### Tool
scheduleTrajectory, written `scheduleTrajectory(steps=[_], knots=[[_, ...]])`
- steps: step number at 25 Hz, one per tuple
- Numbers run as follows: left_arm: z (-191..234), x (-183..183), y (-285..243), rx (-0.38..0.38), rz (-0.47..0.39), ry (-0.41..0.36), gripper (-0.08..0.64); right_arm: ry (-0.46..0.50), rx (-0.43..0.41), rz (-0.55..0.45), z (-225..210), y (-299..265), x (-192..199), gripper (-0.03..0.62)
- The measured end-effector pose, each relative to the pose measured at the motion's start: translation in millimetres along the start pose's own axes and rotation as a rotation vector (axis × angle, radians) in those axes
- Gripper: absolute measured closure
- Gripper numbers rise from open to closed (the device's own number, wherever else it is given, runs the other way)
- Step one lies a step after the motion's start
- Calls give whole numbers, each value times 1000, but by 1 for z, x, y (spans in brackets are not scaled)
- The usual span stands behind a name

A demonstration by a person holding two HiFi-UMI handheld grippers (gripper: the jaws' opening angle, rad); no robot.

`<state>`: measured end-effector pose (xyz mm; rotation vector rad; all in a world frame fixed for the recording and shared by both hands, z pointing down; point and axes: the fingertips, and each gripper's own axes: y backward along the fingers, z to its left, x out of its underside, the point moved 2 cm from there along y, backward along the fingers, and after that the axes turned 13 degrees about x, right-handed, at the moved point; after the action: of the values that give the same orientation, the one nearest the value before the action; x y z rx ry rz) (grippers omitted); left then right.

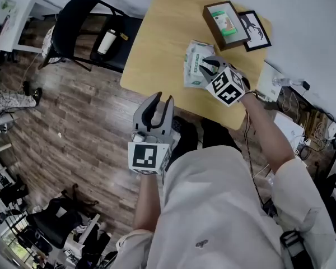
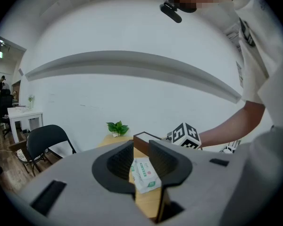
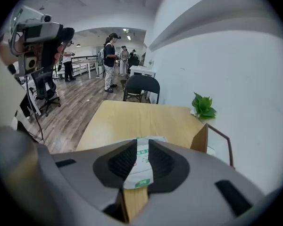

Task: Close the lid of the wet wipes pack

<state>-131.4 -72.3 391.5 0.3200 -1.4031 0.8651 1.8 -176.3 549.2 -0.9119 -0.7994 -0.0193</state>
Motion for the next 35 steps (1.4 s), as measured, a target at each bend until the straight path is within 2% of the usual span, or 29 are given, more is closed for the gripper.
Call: scheduleTrajectory(steps=[6,16,24,28,35], knots=[[-3,-13,7,27,-24,-30,462,-42,65,-70,-2,44,-26,529],[-11,-32,6,66,-46,-63,465,-251,162,-204,-9,118,-57,565],[-22,-48,1,103,-59,-87,477,-354,247,-328,-28,176,-85,592],[-24,-57,2,117,-68,-94,486,-383,284,-376,-35,197,-94,592],[-31,-66,-1,139,-81,-100,506,-416,311,-400,-38,222,-96,592]])
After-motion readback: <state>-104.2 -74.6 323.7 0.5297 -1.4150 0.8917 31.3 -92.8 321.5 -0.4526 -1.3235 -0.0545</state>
